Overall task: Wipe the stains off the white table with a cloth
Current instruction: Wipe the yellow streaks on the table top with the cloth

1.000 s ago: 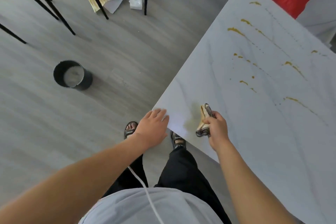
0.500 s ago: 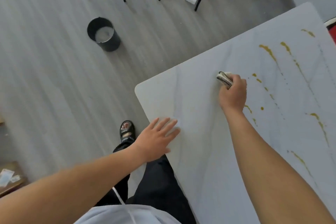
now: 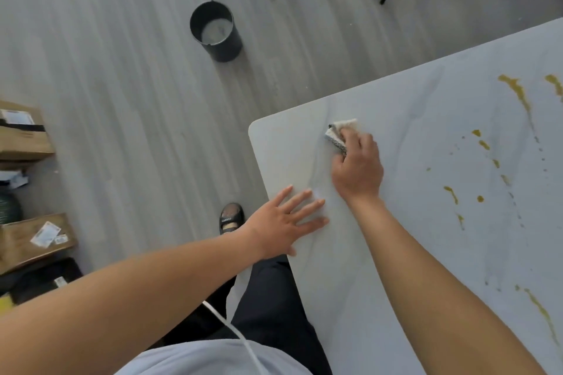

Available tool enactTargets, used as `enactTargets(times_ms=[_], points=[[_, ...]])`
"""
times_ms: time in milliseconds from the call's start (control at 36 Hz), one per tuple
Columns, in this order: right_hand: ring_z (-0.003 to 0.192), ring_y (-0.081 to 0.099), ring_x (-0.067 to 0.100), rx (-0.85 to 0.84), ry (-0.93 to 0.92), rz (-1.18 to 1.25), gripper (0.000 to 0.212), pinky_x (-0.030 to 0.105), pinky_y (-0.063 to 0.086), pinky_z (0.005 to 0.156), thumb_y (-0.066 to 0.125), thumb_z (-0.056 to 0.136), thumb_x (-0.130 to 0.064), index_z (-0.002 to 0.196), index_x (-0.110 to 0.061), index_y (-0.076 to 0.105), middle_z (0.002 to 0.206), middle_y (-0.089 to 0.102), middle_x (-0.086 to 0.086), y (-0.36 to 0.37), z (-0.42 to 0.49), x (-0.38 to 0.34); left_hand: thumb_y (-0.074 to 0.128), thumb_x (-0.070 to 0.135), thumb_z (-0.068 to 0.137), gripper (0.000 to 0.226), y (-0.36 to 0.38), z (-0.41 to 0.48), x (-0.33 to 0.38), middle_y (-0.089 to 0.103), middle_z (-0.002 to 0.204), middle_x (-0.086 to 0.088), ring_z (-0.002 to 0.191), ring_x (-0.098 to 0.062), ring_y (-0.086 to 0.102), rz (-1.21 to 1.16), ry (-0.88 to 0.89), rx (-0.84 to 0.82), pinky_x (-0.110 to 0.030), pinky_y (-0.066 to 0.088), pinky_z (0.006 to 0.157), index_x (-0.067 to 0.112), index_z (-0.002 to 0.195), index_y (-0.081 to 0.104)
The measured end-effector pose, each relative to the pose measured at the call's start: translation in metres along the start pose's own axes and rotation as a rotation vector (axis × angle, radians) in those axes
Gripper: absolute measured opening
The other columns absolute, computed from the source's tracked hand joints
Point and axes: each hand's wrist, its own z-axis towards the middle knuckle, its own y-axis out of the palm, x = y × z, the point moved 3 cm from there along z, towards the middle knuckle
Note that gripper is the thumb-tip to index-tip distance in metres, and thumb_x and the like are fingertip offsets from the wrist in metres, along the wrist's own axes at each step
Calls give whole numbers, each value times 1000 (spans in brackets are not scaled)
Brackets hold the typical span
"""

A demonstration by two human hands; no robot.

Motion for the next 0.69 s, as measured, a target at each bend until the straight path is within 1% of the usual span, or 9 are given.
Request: enactTargets(times_ms=[83, 139, 222, 278, 333, 417, 444, 611, 694], points=[[98, 52, 31, -87, -197, -40, 53, 41, 54, 63, 52, 76, -14, 127, -20, 63, 105, 54, 8, 4, -5, -1, 63, 63, 91, 106, -3, -1, -3, -18, 171, -2, 157, -34, -11, 15, -1, -15, -56, -2, 126, 36, 162, -10], [102, 53, 30, -33, -68, 23, 53, 40, 52, 68, 52, 78, -12, 129, -23, 63, 109, 54, 8, 0, -1, 7, 63, 63, 91, 106, -3, -1, -3, -17, 171, -2, 157, -35, -10, 20, 5, -22, -56, -1, 126, 36, 162, -10], [110, 54, 29, 135, 259, 136, 54, 40, 48, 76, 51, 81, -10, 132, -24, 62, 116, 54, 9, -3, 3, 12, 65, 63, 89, 107, -1, 0, -2, -15, 171, -3, 157, -35, -9, 20, -3, -28, -57, 2, 126, 36, 163, -9], [112, 53, 33, 182, 345, 133, 56, 43, 49, 77, 50, 80, -9, 134, -20, 61, 117, 54, 13, 1, 1, 1, 67, 63, 87, 110, 0, 0, -1, -14, 171, -4, 157, -36, -8, 17, -8, -33, -58, 3, 126, 35, 163, -8], [107, 54, 37, 139, 202, 43, 56, 43, 50, 72, 49, 78, -8, 133, -15, 60, 115, 56, 16, 9, -4, -15, 68, 64, 86, 112, 1, 0, 1, -15, 171, -6, 157, -37, -9, 31, -4, -39, -60, 3, 126, 33, 163, -9], [91, 56, 36, -22, -223, -80, 54, 42, 54, 60, 53, 73, -7, 125, -15, 63, 104, 57, 14, 23, -15, -29, 68, 66, 84, 114, 4, 1, 1, -11, 172, -7, 157, -38, -8, 45, -6, -32, -60, 4, 125, 32, 163, -7], [89, 55, 36, -40, -269, -75, 52, 41, 53, 57, 53, 72, -8, 122, -16, 64, 102, 56, 13, 23, -14, -29, 69, 67, 83, 115, 4, 1, 0, -9, 172, -7, 157, -38, -7, 42, -7, -26, -60, 4, 126, 32, 163, -5], [100, 56, 37, 117, 166, 59, 44, 39, 48, 65, 53, 76, -5, 118, -14, 64, 108, 57, 14, 19, -5, -30, 68, 67, 84, 113, 8, 2, 0, -10, 172, -7, 157, -38, -9, 30, 0, -16, -60, 2, 125, 32, 163, -5], [93, 56, 37, 29, -56, -22, 40, 40, 49, 62, 57, 75, -4, 113, -12, 64, 103, 56, 15, 30, -18, -51, 66, 69, 85, 109, 7, 1, 0, 0, 172, -7, 157, -39, -5, 38, 15, -11, -60, 2, 125, 30, 164, 2]])
